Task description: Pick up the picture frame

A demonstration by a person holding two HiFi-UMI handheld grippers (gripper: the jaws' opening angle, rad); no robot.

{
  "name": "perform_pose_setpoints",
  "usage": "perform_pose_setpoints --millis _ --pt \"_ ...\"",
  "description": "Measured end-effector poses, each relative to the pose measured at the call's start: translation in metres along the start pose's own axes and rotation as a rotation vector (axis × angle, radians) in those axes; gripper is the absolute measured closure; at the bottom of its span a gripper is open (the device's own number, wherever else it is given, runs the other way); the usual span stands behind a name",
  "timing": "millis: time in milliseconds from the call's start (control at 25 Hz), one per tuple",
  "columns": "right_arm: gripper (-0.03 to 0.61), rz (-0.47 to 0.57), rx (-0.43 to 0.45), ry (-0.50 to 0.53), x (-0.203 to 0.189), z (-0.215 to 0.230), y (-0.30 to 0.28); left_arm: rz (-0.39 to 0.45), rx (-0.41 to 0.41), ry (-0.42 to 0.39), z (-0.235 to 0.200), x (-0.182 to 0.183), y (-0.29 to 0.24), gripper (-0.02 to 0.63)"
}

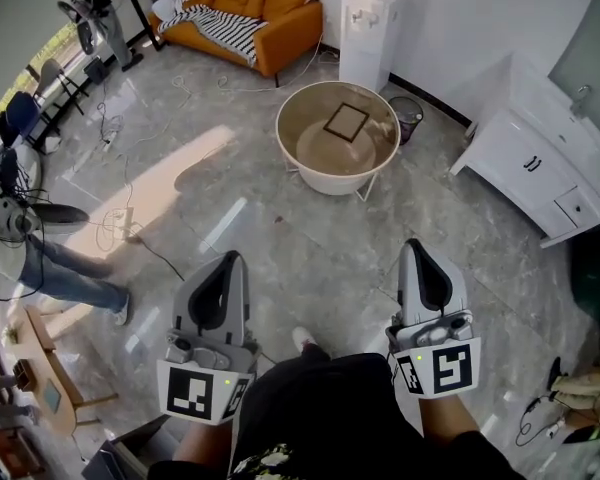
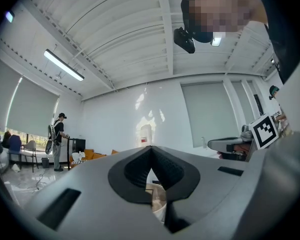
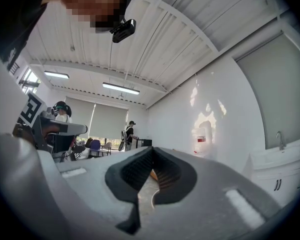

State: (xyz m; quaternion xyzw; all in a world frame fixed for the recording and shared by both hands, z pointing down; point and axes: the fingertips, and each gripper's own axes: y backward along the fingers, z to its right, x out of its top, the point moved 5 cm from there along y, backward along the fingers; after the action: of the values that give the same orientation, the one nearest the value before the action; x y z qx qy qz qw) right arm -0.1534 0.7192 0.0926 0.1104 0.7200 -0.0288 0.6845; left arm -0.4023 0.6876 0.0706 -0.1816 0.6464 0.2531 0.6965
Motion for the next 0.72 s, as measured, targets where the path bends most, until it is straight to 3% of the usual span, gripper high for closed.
perform_pose_setpoints --millis 320,720 --pt "0.583 -0.010 -0.051 0.036 -0.010 -0.019 -0.010 0.006 -0.024 0.020 -0.029 -0.020 0.005 0.607" --pt "0.583 -0.030 -0.038 0.037 -0.016 -0.036 -0.030 0.002 -0.012 0.049 -0.053 -0.028 0.009 0.607"
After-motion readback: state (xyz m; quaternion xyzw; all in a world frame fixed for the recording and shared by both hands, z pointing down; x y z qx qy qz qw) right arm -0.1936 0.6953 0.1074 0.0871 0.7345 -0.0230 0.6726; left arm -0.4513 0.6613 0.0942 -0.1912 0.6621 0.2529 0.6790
